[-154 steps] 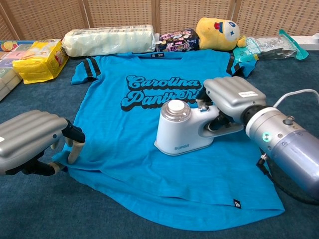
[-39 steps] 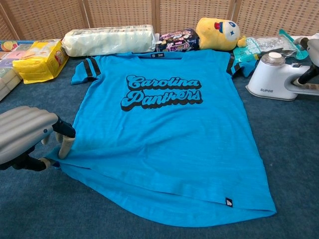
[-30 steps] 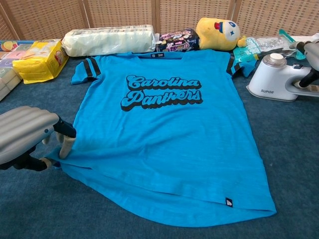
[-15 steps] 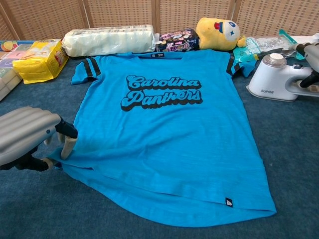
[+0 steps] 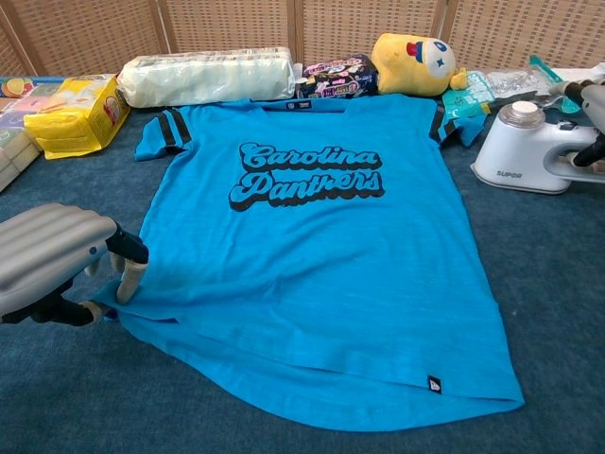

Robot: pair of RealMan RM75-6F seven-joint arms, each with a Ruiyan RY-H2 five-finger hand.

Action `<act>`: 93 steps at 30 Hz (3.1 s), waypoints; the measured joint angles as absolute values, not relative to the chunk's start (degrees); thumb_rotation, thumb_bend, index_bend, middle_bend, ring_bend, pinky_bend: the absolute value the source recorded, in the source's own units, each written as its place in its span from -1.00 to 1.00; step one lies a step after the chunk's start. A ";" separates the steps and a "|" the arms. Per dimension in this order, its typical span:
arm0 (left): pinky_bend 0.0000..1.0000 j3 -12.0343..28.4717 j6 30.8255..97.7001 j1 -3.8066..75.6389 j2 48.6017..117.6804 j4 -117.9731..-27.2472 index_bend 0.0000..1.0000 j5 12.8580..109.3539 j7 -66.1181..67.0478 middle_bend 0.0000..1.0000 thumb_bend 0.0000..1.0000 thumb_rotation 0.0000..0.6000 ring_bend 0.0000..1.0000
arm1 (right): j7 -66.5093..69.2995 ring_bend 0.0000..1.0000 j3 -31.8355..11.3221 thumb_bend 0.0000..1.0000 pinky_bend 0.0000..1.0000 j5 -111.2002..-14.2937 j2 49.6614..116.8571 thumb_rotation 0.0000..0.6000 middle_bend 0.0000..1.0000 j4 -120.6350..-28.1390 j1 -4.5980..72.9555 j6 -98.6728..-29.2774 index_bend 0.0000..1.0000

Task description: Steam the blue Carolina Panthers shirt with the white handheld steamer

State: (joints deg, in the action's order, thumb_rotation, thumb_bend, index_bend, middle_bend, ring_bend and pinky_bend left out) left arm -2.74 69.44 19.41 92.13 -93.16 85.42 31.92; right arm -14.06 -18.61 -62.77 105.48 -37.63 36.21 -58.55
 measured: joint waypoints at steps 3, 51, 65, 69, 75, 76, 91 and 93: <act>-0.06 -2.77 69.29 19.50 92.30 -93.14 0.31 85.48 31.95 0.06 -0.04 1.00 -0.12 | -14.73 -0.91 -18.54 0.01 -0.88 -62.58 105.12 1.00 -0.85 -38.28 35.83 -58.48 -1.00; -0.14 -4.15 66.88 19.86 89.21 -97.41 0.31 83.78 32.90 0.06 -0.06 1.00 -0.12 | -23.61 -0.90 -14.60 -0.10 -0.88 -62.87 88.71 1.00 -0.81 -75.03 24.93 -68.61 -1.00; -0.43 -6.02 61.24 21.62 82.61 -107.18 -0.60 75.14 42.09 -0.19 -0.39 1.00 -0.57 | -23.86 -0.89 -12.42 -0.10 -0.87 -64.07 81.85 1.00 -0.80 -84.85 20.52 -73.41 -1.00; -0.53 -6.60 61.02 22.10 80.90 -110.53 -0.88 71.99 46.37 -0.38 -0.48 1.00 -0.69 | -23.34 -0.87 -11.97 -0.10 -0.87 -64.38 80.83 1.00 -0.78 -86.02 19.83 -73.98 -1.00; -0.54 -6.91 64.28 21.61 80.21 -112.97 -0.92 72.11 48.47 -0.46 -0.51 1.00 -0.73 | -21.21 -0.82 -11.24 -0.11 -0.84 -65.55 79.65 1.00 -0.74 -87.21 18.56 -75.02 -0.99; -0.54 -6.94 65.22 21.30 80.25 -112.76 -0.92 73.36 47.87 -0.47 -0.51 1.00 -0.73 | -20.54 -0.82 -10.96 -0.11 -0.83 -66.09 79.15 1.00 -0.74 -87.90 18.17 -75.33 -0.99; -0.53 -7.79 89.51 9.17 75.38 -105.44 -0.82 90.14 28.62 -0.47 -0.51 1.00 -0.73 | -15.57 -0.62 -7.12 -0.14 -0.58 -73.05 76.15 1.00 -0.54 -91.52 13.35 -80.58 -0.69; -0.51 -7.63 92.05 7.47 74.44 -103.85 -0.77 90.16 26.15 -0.47 -0.51 1.00 -0.73 | -14.90 -0.58 -6.81 -0.15 -0.52 -73.50 76.26 1.00 -0.51 -91.36 12.86 -81.00 -0.64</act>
